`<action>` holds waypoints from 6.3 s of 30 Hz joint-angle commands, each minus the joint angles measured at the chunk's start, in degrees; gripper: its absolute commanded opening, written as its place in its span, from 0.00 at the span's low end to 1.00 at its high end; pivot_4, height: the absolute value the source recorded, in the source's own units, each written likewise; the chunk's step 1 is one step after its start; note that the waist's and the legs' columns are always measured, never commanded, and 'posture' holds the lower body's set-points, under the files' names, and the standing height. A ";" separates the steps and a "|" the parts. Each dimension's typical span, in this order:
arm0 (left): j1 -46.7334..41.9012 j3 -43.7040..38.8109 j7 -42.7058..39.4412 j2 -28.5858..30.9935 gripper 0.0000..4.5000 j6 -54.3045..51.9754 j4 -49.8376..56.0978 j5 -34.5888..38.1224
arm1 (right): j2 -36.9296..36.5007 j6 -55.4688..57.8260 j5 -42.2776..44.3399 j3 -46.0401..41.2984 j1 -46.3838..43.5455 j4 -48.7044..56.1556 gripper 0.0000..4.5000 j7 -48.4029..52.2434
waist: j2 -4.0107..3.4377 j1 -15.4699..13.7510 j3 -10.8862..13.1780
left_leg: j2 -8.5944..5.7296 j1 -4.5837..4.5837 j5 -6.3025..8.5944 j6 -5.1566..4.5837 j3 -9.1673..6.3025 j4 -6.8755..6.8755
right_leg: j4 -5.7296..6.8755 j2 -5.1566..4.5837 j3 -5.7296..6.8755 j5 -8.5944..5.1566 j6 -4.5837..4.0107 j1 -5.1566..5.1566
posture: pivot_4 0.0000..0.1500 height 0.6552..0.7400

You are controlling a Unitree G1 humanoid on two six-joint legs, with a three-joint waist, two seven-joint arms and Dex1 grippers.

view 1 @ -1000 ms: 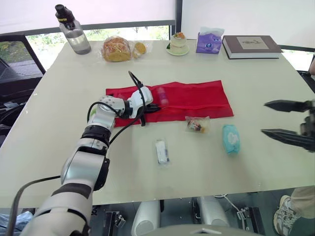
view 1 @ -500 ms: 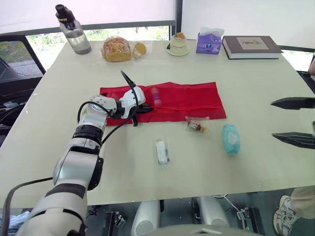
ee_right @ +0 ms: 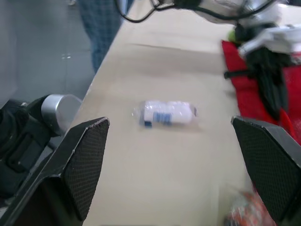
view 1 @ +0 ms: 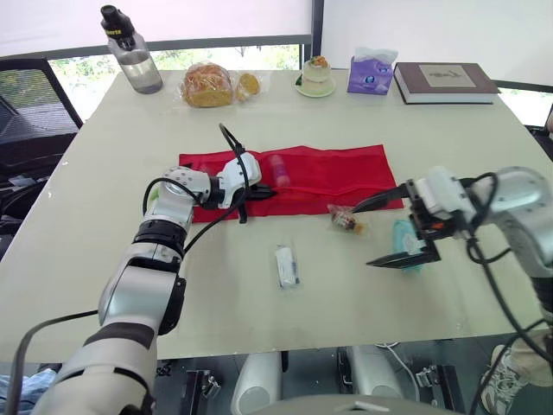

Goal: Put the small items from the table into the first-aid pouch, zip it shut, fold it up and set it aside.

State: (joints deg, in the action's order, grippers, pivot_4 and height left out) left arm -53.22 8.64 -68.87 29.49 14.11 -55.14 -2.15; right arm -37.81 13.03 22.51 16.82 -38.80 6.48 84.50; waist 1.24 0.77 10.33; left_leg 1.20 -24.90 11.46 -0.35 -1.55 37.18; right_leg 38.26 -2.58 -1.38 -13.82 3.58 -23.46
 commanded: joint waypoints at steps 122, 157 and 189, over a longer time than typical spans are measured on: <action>4.24 -1.56 6.37 -5.20 0.00 -4.51 13.07 3.58 | 1.51 42.06 -0.03 -14.21 17.24 17.49 0.00 -50.48 | -0.12 -0.31 0.01 | -0.09 0.01 0.00 0.00 -0.08 0.04 | 0.23 -0.07 0.02 0.00 -0.03 0.00 | 1.00 1.00; 9.70 -0.17 10.68 -8.40 0.00 -13.58 26.88 5.21 | 30.67 43.61 -10.02 -12.51 5.33 1.97 0.00 -75.40 | -0.13 0.15 0.00 | -0.09 0.04 0.00 0.00 -0.11 -0.02 | 0.28 -0.06 0.05 0.01 -0.04 -0.02 | 1.00 1.00; 8.30 0.06 11.15 -10.33 0.00 -12.55 23.44 5.27 | 33.45 36.77 -12.06 -7.76 8.10 1.99 0.41 -70.74 | -0.16 0.28 0.01 | -0.08 0.04 0.00 0.00 -0.10 -0.10 | 0.25 -0.06 0.02 0.00 -0.05 -0.07 | 1.00 1.00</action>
State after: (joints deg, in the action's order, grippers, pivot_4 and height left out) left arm -43.27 9.51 -57.76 19.00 0.48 -31.96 2.36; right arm -4.05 49.18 9.55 8.52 -30.46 4.59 12.35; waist 1.08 1.06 10.34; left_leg 1.12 -24.86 11.46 -0.35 -1.65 37.08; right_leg 38.51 -2.64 -1.35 -13.82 3.53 -23.53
